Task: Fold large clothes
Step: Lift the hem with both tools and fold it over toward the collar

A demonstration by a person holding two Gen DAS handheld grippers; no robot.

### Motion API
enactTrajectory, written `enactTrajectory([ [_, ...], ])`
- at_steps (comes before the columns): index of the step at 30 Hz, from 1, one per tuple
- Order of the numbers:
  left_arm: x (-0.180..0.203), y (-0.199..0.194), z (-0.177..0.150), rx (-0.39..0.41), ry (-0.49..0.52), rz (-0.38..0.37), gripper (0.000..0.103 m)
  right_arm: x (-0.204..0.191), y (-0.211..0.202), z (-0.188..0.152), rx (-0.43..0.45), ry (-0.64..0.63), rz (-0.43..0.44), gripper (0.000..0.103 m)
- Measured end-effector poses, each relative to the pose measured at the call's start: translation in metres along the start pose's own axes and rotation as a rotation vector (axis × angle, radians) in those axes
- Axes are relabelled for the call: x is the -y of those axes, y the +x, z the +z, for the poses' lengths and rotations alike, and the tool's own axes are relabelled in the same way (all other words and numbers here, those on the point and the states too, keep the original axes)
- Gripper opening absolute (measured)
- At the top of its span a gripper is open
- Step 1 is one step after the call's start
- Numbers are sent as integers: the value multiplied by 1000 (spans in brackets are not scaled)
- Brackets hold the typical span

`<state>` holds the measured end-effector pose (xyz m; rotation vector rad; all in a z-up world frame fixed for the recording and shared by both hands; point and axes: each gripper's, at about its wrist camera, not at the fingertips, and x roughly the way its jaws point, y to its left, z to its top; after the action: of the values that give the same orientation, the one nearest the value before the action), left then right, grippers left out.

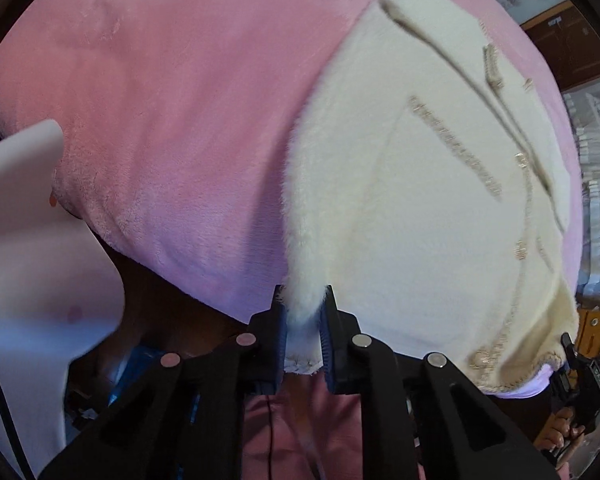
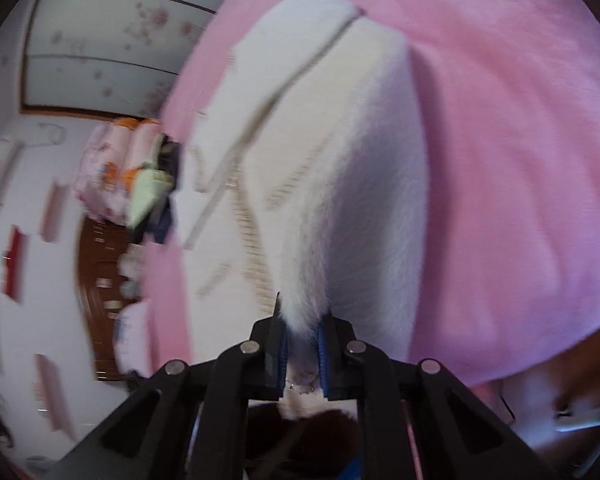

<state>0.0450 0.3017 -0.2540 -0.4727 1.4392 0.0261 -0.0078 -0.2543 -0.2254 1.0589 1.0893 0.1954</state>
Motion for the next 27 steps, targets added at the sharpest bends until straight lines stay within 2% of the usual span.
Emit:
enactTrajectory([
  [1,6,-6,0,2,-3,-6,12,-7,4,5,-3,-2,31,11],
  [5,37,-26,5,-2,-20,-16,10,-37,20,27,-41,-38,60,11],
  [7,58,-42,20,11,-21,-40,10,-52,25,36,-65,-50,84,10],
  [11,102,-69,49,59,5,-70,9,-83,30,58,-118,-77,136,10],
  [14,143,-91,72,132,40,-83,9,-102,24,73,-121,-110,185,10],
  [18,176,-114,105,203,19,-165,9,-123,11,101,-59,-135,245,10],
  [23,191,-136,155,297,-13,-236,9,-144,-6,140,60,-140,288,10],
  [27,191,-154,191,393,-5,-219,9,-151,-16,165,173,-138,294,10],
])
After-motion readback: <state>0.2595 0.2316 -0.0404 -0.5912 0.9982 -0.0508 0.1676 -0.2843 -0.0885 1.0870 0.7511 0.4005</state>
